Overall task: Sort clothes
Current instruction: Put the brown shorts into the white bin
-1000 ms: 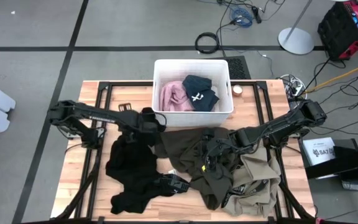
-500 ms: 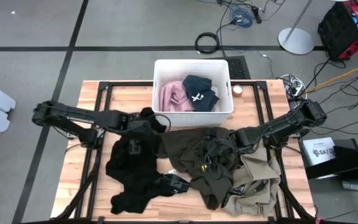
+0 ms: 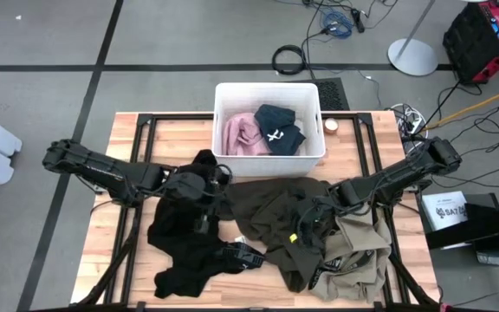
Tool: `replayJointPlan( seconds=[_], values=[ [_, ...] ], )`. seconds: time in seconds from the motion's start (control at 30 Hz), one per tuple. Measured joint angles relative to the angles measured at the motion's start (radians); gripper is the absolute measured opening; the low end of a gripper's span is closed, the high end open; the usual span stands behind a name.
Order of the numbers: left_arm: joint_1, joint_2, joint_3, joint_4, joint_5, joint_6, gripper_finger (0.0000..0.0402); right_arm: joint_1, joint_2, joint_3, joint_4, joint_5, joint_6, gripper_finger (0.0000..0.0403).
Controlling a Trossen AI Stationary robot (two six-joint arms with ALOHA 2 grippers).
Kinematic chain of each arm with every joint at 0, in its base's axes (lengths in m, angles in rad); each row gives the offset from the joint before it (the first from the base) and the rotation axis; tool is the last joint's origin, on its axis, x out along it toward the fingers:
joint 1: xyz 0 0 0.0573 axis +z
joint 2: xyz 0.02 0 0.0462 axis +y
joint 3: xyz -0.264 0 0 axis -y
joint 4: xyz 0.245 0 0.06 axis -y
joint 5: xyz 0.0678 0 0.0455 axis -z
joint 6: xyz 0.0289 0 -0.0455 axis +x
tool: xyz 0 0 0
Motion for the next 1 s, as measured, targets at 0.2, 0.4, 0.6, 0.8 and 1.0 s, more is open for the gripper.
replayJointPlan(
  seconds=[0.2,0.4,0.6,0.8,1.0],
  values=[
    [0.009,0.001,0.000,0.231,0.000,0.239,0.0077,0.063,-0.058,0.130,-0.301,-0.228,0.249,0.0123],
    [0.038,0.001,0.001,0.249,-0.001,0.292,0.0077,0.212,-0.054,0.187,-0.449,-0.316,0.450,0.0123],
    [0.045,0.002,0.001,0.202,-0.001,0.285,0.0077,0.321,0.001,0.172,-0.563,-0.333,0.460,0.0123],
    [0.043,0.002,0.001,0.208,0.062,0.285,0.0077,0.350,0.091,0.171,-0.760,-0.330,0.390,0.0123],
    [0.043,0.002,0.001,0.211,0.077,0.285,0.0077,0.353,0.173,0.171,-0.807,-0.188,0.263,0.0123]
  ],
)
